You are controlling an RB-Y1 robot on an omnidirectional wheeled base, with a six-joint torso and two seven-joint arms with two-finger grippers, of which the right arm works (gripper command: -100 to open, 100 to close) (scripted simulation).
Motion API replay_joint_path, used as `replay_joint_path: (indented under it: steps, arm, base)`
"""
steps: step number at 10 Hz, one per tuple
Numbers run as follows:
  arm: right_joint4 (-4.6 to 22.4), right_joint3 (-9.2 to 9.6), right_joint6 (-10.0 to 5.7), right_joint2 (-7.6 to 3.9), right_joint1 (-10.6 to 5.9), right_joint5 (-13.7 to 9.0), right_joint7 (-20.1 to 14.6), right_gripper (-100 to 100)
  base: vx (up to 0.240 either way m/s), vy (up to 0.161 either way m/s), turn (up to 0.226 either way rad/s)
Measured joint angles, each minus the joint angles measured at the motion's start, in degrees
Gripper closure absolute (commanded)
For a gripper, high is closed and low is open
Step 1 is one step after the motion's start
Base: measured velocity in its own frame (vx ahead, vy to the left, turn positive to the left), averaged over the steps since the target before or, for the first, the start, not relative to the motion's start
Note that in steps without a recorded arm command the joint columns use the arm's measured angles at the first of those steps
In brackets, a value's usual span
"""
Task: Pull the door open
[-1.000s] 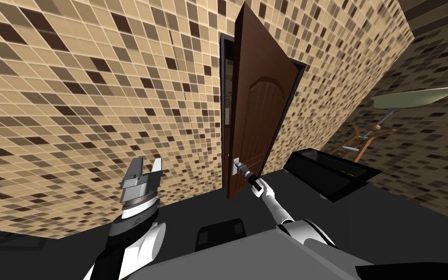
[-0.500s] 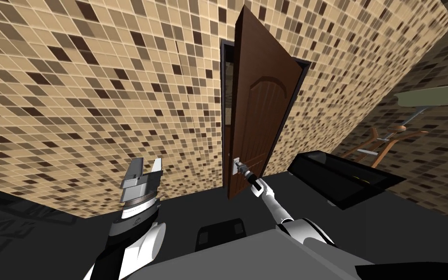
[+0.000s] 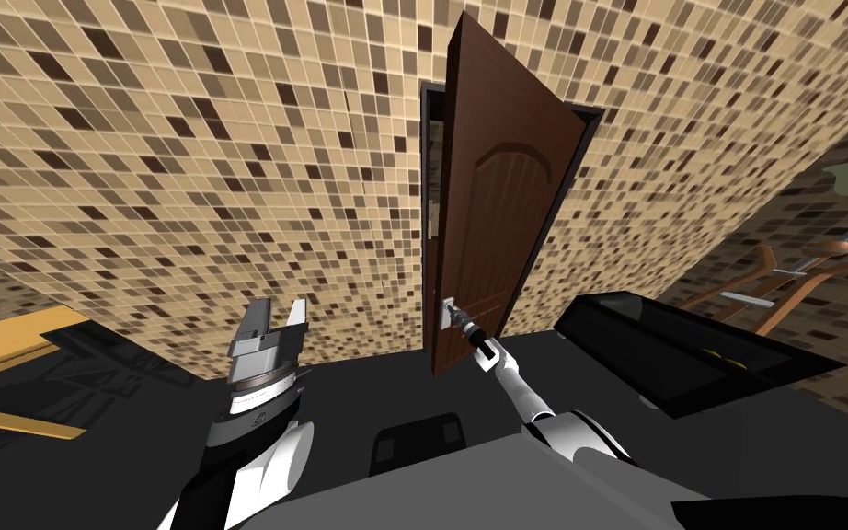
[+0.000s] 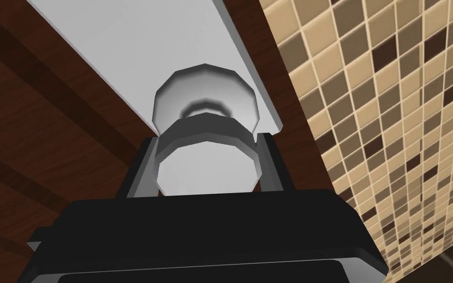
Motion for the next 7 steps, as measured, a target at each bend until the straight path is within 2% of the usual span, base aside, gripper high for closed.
replay_joint_path:
  steps: [2,4,5,7]
  arm:
    - [-0.3,0.48,0.32,-0.28,0.23,-1.8,-2.5,100]
    - [0.1,0.75,0.51,-0.62,-0.05,-5.2,-5.7,100]
    - [0.2,0.99,0.56,-0.71,-0.19,-6.9,-7.3,100]
    - [0.8,1.39,0.42,-0.84,-0.34,-9.2,-9.7,100]
  base:
    - [-0.064,-0.041,0.118]
    - [-0.087,-0.089,0.175]
    - [-0.060,-0.063,0.069]
    - [-0.065,-0.044,0.128]
